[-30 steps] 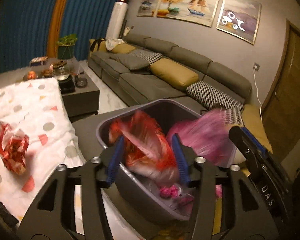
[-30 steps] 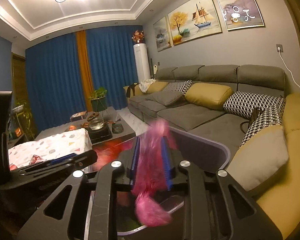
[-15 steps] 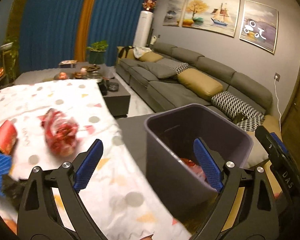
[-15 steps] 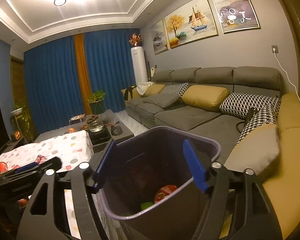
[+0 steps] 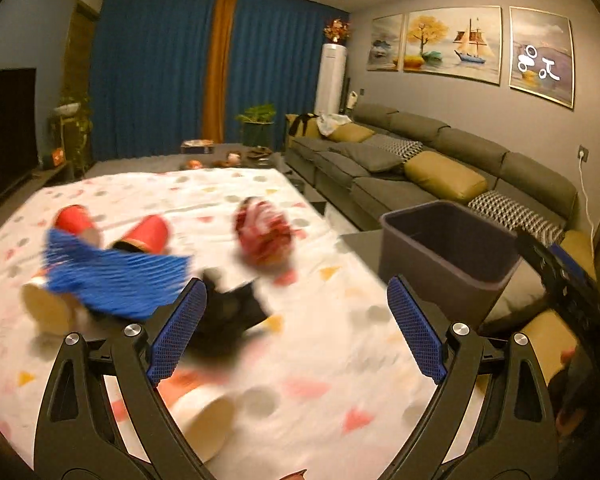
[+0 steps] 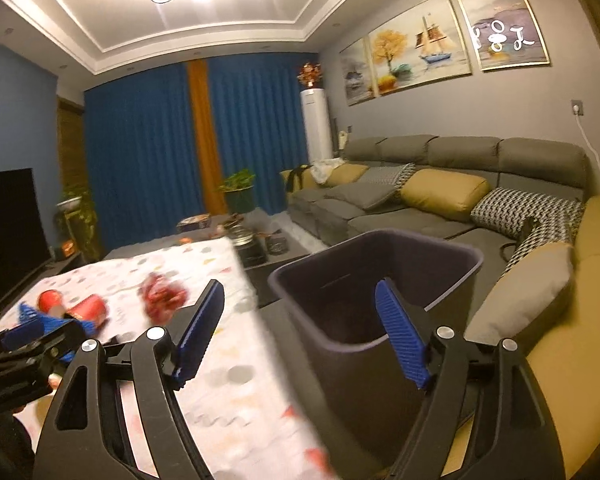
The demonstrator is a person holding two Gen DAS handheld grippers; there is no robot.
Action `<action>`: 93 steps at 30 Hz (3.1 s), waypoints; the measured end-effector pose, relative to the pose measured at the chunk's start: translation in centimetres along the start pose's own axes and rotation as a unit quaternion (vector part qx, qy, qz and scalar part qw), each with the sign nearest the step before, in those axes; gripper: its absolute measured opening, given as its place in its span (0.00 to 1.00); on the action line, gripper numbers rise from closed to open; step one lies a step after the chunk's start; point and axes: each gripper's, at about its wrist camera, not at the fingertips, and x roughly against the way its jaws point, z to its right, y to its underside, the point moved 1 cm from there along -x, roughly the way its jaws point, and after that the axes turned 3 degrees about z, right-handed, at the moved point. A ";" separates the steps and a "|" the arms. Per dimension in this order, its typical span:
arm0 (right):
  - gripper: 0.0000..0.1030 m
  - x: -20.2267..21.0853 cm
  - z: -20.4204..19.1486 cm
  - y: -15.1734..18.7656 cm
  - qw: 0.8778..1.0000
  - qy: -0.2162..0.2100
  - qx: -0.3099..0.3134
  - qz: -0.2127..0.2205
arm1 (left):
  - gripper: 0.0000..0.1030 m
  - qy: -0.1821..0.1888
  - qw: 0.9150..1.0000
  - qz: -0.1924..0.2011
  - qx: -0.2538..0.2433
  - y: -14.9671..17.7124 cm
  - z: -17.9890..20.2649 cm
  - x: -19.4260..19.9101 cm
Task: Collect trash
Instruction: 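Move both open grippers back toward the remaining trash on the table, then grasp the white paper cup with the left gripper while the right grasps the black plastic bag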
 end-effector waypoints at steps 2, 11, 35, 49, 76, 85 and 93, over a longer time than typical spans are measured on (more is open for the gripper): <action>0.74 0.6 -0.8 0.4 1.000 -0.015 -0.006 -0.005 | 0.87 -0.026 1.000 0.006 -0.006 0.9 -1.6 1.7; 0.74 2.7 -6.7 3.6 0.997 -0.066 0.005 -0.026 | 0.87 -0.077 0.997 -0.015 0.013 5.3 -7.2 5.1; 0.74 2.6 -10.4 5.9 0.991 -0.108 0.043 -0.061 | 0.02 -0.062 0.993 -0.092 0.028 7.3 -8.3 1.7; 0.74 0.9 -13.2 6.3 0.986 -0.130 0.073 -0.075 | 0.02 -0.088 0.994 -0.043 0.059 5.4 -11.8 4.3; 0.10 -9.8 -19.8 8.5 0.959 -0.195 0.080 -0.187 | 0.02 -0.144 0.985 -0.024 0.088 3.8 -17.4 4.8; 0.02 -7.8 -18.2 6.9 0.968 -0.187 0.079 -0.146 | 0.02 -0.146 0.985 -0.023 0.089 3.6 -17.5 4.7; 0.02 -5.5 -15.5 4.7 0.976 -0.181 0.056 -0.110 | 0.02 -0.144 0.986 -0.022 0.085 3.4 -17.0 4.8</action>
